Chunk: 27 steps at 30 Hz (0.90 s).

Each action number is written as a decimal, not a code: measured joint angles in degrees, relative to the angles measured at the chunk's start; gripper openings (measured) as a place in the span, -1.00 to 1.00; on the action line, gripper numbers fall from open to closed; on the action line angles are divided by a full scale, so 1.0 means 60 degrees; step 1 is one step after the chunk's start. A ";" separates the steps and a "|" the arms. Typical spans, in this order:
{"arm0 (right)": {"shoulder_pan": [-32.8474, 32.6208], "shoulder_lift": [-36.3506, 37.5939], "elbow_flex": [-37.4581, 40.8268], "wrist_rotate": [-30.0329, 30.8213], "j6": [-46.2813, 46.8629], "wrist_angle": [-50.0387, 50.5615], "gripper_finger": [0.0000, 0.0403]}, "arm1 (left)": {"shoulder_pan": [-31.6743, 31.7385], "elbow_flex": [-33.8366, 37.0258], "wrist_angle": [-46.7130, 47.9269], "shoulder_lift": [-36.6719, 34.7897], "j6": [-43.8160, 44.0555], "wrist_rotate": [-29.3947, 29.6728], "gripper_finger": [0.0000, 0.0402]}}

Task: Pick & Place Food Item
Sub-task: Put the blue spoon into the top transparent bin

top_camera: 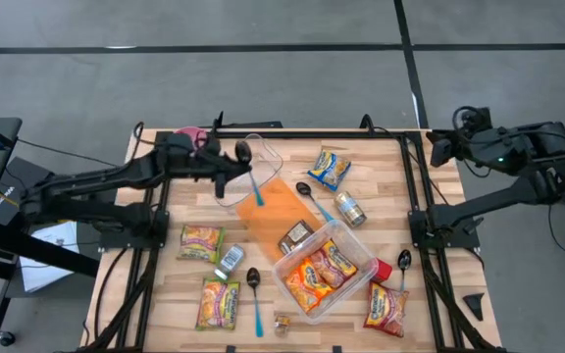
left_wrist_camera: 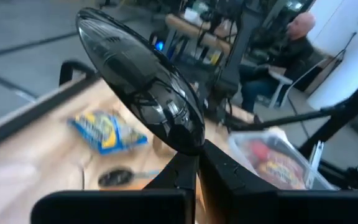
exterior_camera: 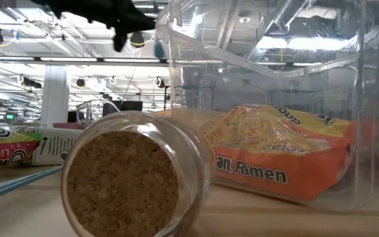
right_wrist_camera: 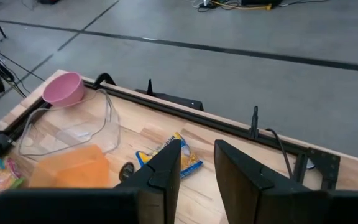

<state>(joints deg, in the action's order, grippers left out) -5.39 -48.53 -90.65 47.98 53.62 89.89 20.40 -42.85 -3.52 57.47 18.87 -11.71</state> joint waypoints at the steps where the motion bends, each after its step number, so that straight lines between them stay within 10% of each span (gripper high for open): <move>1: 0.0000 -0.0090 0.0000 0.0001 -0.0003 0.0008 -0.54 | 0.0136 0.0000 -0.0321 0.0243 -0.0080 -0.0097 -1.00; 8: -0.0001 -0.0387 0.0000 -0.0004 -0.0152 0.0017 -0.54 | 0.0479 -0.1453 0.0459 0.2098 -0.0947 0.0155 -1.00; 20: -0.0044 -0.0483 0.0000 -0.0010 -0.0210 0.0021 -0.54 | 0.1429 -0.6612 0.7321 0.5475 -0.3620 0.1306 -1.00; 27: -0.0044 -0.0493 0.0000 -0.0013 -0.0264 0.0018 -0.54 | 0.2110 -0.7071 0.8942 0.6246 -0.3933 0.0893 -1.00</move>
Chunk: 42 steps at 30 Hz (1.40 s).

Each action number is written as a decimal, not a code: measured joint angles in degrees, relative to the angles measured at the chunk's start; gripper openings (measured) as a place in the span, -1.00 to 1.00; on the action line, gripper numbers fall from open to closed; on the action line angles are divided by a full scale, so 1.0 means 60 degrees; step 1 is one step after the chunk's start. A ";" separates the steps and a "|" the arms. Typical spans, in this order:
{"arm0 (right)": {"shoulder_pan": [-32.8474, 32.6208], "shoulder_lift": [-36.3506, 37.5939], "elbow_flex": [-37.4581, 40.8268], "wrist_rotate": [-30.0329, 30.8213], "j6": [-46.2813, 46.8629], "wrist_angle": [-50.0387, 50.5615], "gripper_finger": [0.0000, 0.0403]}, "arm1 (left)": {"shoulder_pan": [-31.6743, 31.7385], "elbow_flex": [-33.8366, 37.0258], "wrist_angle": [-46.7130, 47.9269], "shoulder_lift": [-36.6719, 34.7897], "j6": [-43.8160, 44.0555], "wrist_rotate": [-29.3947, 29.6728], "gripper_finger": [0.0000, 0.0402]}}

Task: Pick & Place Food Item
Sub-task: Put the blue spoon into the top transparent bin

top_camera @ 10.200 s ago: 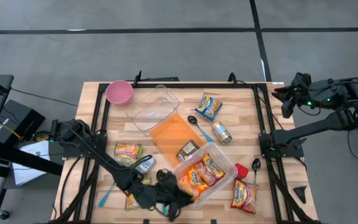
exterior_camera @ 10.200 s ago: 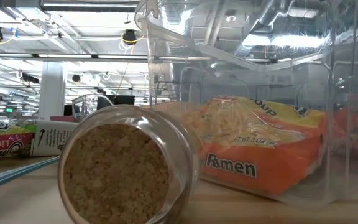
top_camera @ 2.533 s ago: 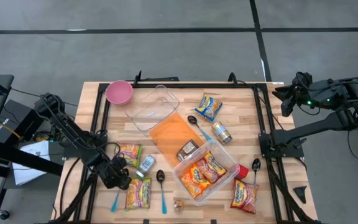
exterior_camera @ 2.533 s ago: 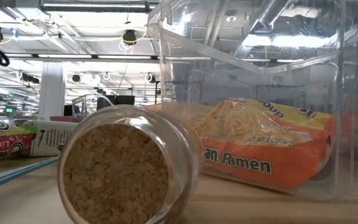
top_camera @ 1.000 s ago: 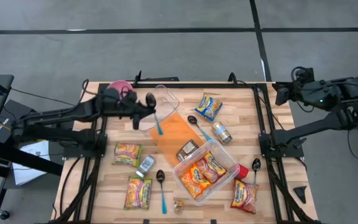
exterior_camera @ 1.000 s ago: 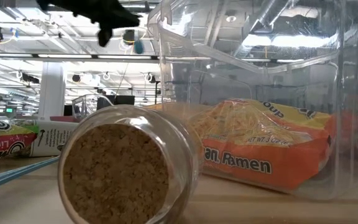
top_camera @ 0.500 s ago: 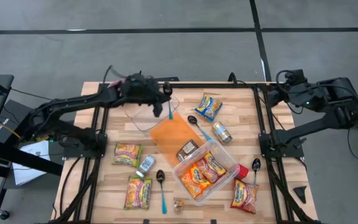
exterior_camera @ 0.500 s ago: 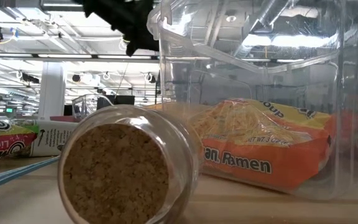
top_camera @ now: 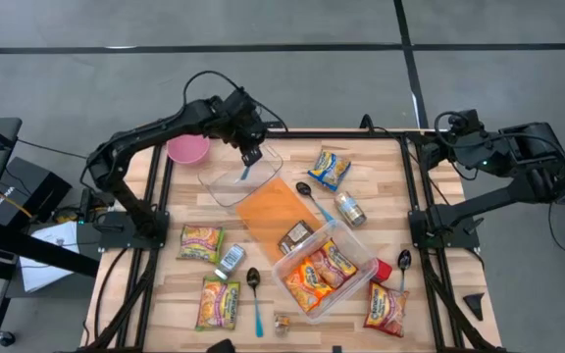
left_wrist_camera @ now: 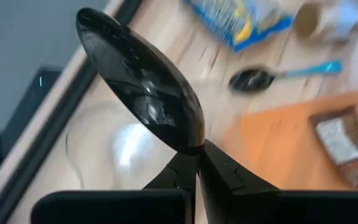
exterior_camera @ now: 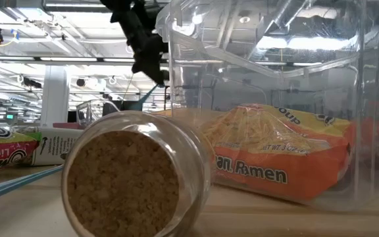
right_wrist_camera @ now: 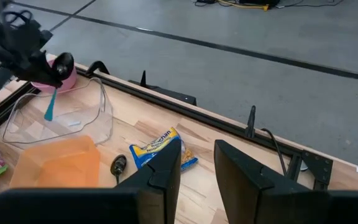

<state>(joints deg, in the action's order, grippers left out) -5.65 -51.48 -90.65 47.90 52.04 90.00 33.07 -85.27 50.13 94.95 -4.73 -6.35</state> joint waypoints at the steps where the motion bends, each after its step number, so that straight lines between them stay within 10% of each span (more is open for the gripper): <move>1: 0.0000 0.0002 0.0000 0.0000 -0.0024 0.0004 -0.54 | 0.0060 0.0000 0.0210 0.0065 -0.0107 -0.0004 -1.00; 42: 0.0007 0.0004 0.0000 0.0106 -0.0494 0.0004 -0.54 | 0.0452 0.2710 -0.1188 0.0519 0.0593 -0.0455 -1.00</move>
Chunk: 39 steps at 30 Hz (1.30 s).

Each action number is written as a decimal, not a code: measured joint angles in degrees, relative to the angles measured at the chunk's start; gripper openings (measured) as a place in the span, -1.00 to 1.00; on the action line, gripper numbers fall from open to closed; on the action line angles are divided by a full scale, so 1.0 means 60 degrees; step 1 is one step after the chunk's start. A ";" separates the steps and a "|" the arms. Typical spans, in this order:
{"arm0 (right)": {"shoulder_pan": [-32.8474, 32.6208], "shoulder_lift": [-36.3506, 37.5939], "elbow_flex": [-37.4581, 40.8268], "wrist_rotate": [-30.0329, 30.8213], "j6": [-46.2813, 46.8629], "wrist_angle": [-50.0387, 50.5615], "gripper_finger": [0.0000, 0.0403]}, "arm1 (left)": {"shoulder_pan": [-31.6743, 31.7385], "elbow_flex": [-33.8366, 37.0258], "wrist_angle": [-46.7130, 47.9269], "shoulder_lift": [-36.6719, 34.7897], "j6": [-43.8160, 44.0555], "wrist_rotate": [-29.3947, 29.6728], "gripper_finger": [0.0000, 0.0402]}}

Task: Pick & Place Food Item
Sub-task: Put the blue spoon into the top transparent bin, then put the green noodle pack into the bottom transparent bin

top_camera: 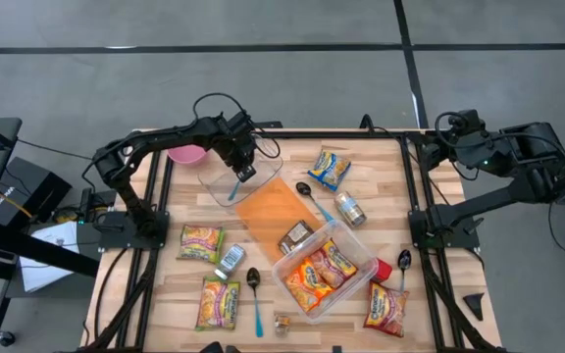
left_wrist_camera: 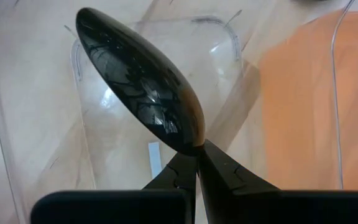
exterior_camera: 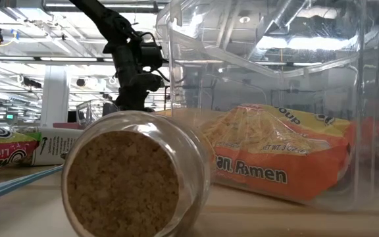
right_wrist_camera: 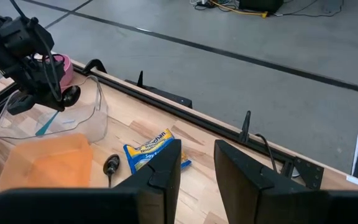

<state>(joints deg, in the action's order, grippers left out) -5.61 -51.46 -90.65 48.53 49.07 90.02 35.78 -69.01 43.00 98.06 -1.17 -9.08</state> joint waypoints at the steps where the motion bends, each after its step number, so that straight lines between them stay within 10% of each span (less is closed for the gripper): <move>1: 0.0000 0.0000 0.0000 0.0000 -0.0003 0.0000 -0.54 | -0.0014 0.0000 -0.0001 0.0000 -0.0001 0.0000 -1.00; 39: 0.0004 0.0004 0.0000 -0.0001 -0.0025 0.0000 -0.54 | -0.0034 0.0001 -0.1372 -0.1214 0.0439 0.0512 -0.60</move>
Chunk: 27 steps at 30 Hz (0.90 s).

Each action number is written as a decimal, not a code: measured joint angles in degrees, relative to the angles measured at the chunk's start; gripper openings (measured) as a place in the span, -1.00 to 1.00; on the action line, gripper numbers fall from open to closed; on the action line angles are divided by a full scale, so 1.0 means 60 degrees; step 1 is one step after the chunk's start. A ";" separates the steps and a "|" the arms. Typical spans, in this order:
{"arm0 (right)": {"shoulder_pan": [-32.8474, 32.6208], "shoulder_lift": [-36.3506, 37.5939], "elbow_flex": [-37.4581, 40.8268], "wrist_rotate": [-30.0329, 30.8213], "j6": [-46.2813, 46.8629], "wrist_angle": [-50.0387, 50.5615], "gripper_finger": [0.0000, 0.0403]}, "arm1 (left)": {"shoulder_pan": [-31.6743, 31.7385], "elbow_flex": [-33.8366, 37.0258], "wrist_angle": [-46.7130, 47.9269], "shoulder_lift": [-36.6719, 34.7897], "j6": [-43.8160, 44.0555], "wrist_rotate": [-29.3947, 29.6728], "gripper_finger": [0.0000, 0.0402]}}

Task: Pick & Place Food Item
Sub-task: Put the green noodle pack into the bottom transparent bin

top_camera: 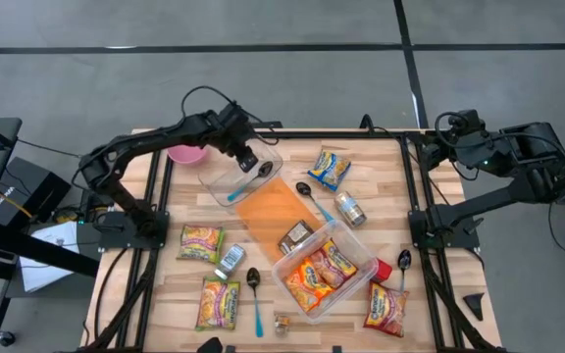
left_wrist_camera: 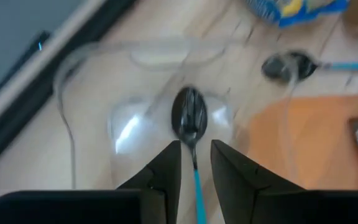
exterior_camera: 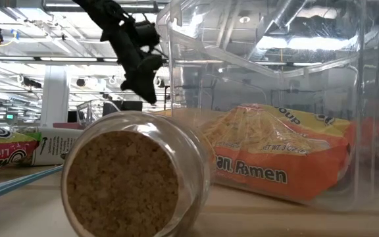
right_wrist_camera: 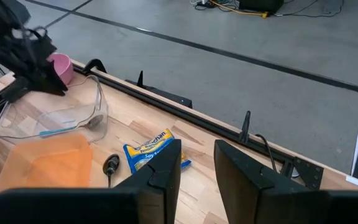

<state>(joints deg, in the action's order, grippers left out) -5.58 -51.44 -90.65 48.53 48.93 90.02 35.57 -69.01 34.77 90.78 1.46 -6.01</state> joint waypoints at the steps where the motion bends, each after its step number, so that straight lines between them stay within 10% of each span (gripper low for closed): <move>1: 0.0000 0.0000 0.0000 0.0000 -0.0001 0.0000 -0.54 | 0.0000 0.0003 -0.0075 -0.0144 -0.0055 -0.0007 -0.60; 27: -0.0001 0.0000 0.0000 -0.0062 -0.0153 0.0000 -0.54 | -0.0986 0.0003 -0.0292 -0.2115 -0.0750 -0.0231 -0.61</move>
<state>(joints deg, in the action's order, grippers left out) -5.59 -51.44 -90.65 48.15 48.01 90.02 29.66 -68.99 33.01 78.08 -3.04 -7.39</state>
